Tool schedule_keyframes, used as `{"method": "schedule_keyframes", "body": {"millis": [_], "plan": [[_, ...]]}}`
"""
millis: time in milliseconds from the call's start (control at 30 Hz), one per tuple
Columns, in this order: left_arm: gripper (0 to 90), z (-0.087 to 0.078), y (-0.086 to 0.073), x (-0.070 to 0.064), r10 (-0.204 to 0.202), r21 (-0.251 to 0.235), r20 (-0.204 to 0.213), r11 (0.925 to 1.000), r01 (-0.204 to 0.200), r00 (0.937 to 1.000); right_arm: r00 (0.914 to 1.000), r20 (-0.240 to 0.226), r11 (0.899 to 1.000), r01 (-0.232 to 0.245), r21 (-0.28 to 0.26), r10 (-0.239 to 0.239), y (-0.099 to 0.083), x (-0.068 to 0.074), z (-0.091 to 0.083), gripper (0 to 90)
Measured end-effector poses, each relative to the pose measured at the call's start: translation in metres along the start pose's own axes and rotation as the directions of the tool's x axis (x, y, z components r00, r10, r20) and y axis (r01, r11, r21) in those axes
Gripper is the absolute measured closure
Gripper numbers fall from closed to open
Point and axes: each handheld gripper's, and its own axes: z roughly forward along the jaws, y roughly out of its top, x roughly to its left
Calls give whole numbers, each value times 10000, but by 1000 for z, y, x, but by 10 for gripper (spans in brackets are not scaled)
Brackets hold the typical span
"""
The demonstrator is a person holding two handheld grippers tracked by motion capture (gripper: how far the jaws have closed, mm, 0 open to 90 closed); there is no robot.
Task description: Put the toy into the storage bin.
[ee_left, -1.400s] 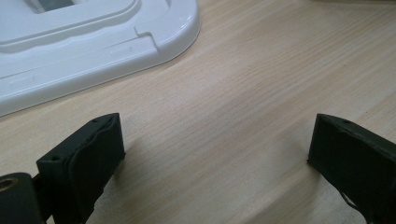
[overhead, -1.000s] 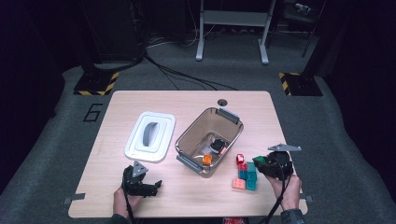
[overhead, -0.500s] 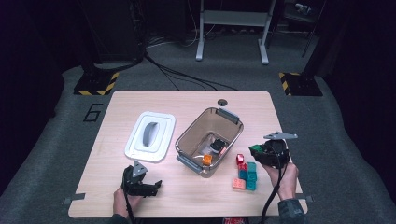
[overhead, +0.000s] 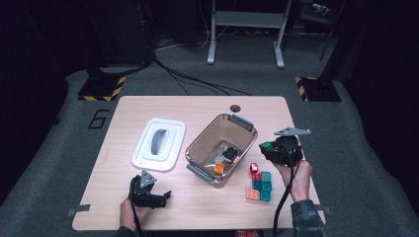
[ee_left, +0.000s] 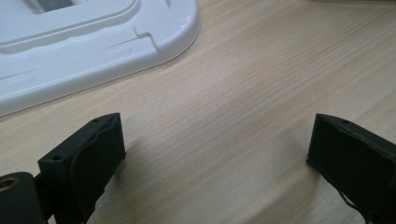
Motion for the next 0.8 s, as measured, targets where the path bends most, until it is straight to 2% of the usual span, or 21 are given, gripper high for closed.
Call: {"method": "schedule_keyframes", "body": {"millis": [433, 533, 633, 667, 800], "plan": [[39, 0, 0, 0, 4, 5, -1, 10000, -4, 10000, 9993, -195, 9993, 324, -203, -328, 29, 9, 9, 588], [41, 0, 0, 0, 33, 31, -4, 10000, -33, 10000, 9991, -290, 9993, 317, -173, -322, 36, 14, 14, 588], [41, 0, 0, 0, 35, 31, -6, 10000, -35, 10000, 9977, -356, 9983, 564, -143, -569, 42, 16, 19, 588], [41, 0, 0, 0, 32, 31, -5, 10000, -32, 10000, 9981, -380, 9987, 485, -143, -491, 44, 18, 21, 588], [41, 0, 0, 0, 27, 31, -4, 10000, -27, 10000, 9969, -423, 9978, 661, -49, -662, 53, 24, 30, 587]]}}
